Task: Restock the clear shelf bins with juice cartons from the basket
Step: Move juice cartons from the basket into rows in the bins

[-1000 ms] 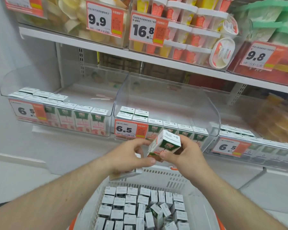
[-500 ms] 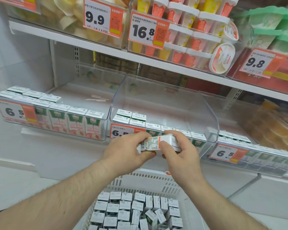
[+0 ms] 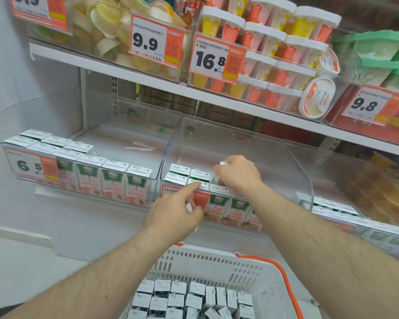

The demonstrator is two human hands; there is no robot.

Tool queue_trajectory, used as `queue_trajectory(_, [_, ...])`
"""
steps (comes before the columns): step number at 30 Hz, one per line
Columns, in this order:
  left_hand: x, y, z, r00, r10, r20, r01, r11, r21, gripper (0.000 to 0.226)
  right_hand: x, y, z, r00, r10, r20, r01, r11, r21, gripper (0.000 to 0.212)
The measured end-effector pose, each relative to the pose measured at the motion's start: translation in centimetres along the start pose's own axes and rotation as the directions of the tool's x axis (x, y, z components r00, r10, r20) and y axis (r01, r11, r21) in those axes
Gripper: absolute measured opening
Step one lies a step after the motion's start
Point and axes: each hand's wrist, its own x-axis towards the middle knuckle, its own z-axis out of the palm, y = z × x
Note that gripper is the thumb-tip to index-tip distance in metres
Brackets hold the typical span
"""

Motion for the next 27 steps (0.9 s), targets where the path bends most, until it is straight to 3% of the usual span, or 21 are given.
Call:
queue_trajectory(6, [0.7, -0.4, -0.3, 0.999, -0.032, 0.043, 0.041, 0.976, -0.215, 0.05, 0.9, -0.8, 1.8, 0.984, -0.012, 0.18, 0.043, 0.985, -0.166, 0.022])
queue_trajectory(11, [1.0, -0.4, -0.5, 0.994, -0.076, 0.076, 0.099, 0.918, -0.383, 0.042, 1.3, -0.9, 1.1, 0.958, 0.067, 0.278, -0.116, 0.98, 0.163, 0.057])
queue_trajectory(16, [1.1, -0.9, -1.1, 0.989, -0.027, 0.146, 0.091, 0.888, -0.451, 0.04, 0.0, -1.5, 0.0, 0.892, 0.112, 0.437, -0.172, 0.98, 0.101, 0.085])
queue_trajectory(18, [0.7, -1.0, -1.4, 0.989, 0.054, 0.134, 0.023, 0.859, -0.511, 0.038, -0.8, -1.3, -0.4, 0.949, 0.048, 0.312, -0.038, 0.999, -0.036, 0.084])
queue_trajectory(19, [0.5, -0.8, -1.6, 0.99, 0.087, 0.115, -0.007, 0.826, -0.563, 0.035, -1.3, -1.2, -0.5, 0.987, -0.039, 0.156, 0.055, 0.994, -0.098, 0.079])
queue_trajectory(20, [0.3, -0.7, -1.7, 0.99, 0.104, 0.09, -0.025, 0.779, -0.627, 0.03, -2.2, -1.0, -0.8, 0.989, -0.147, -0.025, 0.144, 0.986, -0.088, 0.069])
queue_trajectory(22, [-0.2, -0.4, -1.7, 0.992, 0.111, 0.058, -0.031, 0.667, -0.745, 0.027, -5.3, -0.3, -1.3, 0.922, -0.272, -0.275, 0.322, 0.934, 0.157, 0.038])
queue_trajectory(24, [-0.6, 0.0, -1.4, 0.992, 0.108, 0.058, -0.018, 0.598, -0.802, 0.041, -8.5, 0.6, -1.1, 0.918, -0.29, -0.272, 0.384, 0.824, 0.417, 0.015])
queue_trajectory(27, [-1.2, 0.8, -0.5, 0.992, 0.099, 0.074, 0.01, 0.533, -0.846, 0.05, -12.0, 2.8, 0.3, 0.941, -0.314, -0.129, 0.328, 0.747, 0.578, 0.024])
